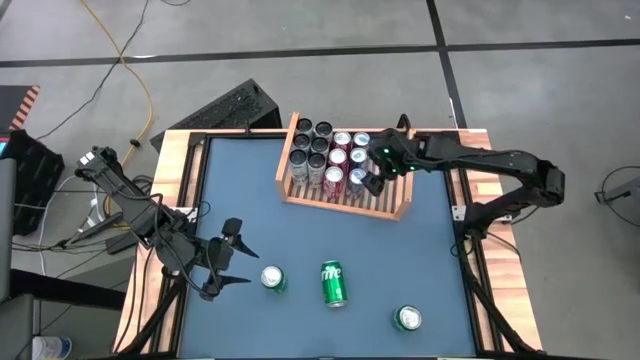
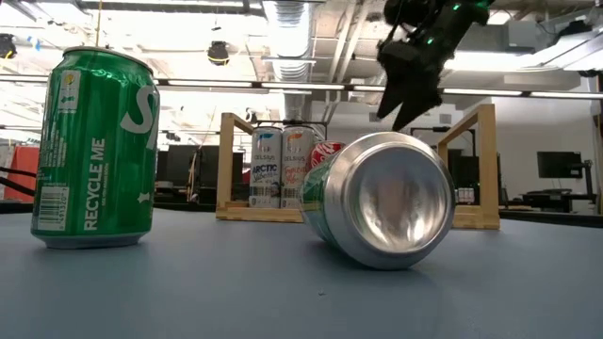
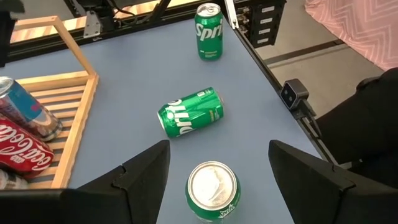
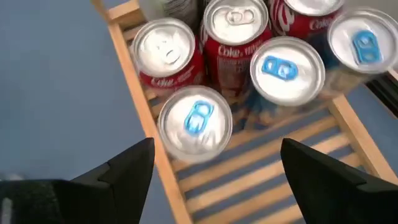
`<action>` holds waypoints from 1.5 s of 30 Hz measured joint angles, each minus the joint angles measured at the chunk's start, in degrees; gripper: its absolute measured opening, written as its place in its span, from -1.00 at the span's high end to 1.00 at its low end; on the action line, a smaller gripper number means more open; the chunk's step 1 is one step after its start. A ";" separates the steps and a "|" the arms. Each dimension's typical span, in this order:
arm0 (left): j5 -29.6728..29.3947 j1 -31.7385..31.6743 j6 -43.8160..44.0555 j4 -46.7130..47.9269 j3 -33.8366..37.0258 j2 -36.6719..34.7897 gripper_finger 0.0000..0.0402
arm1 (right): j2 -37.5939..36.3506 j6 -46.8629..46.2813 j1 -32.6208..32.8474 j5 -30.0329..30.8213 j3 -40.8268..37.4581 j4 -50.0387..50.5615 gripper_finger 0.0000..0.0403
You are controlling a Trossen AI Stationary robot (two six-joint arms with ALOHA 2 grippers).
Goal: Place canned beverage on shelf
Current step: Put the blue soda can on the shelf aligned with the other blue soda can
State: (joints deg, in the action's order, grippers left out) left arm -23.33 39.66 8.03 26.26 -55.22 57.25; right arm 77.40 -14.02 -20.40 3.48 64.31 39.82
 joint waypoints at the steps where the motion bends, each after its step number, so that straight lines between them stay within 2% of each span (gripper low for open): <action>1: 0.00 -0.02 0.03 0.00 0.00 0.00 -0.30 | -0.84 -0.82 0.34 1.24 0.02 1.56 -0.64; 5: 0.01 0.00 0.05 -0.02 0.00 0.00 -0.30 | -1.25 -4.46 3.51 9.81 0.02 7.58 -0.53; 11: -1.18 0.00 0.02 -0.02 0.00 0.00 -0.30 | 4.73 -6.90 10.48 16.35 0.02 7.78 -0.23; 18: -1.25 0.00 1.14 -0.02 0.00 0.00 -0.30 | 12.16 -6.45 11.05 17.65 0.02 7.83 0.19; 24: -1.38 0.00 1.16 -0.01 0.00 0.00 -0.30 | 13.78 -4.11 9.59 17.47 0.00 5.68 0.44; 28: -1.37 0.00 0.38 0.00 0.00 0.00 -0.30 | 13.63 -3.53 9.41 17.43 0.02 3.68 0.50; 37: -1.49 -0.02 0.24 -0.02 0.00 0.00 -0.30 | 13.39 -2.96 8.47 16.50 0.02 0.07 0.49; 45: -1.49 -0.01 0.15 -0.02 0.00 0.00 -0.30 | 13.39 -2.87 7.95 15.81 0.02 2.53 0.49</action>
State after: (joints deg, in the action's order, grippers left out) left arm -24.82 39.64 8.18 26.24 -55.22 57.25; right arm 90.78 -16.88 -12.45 19.29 64.34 42.34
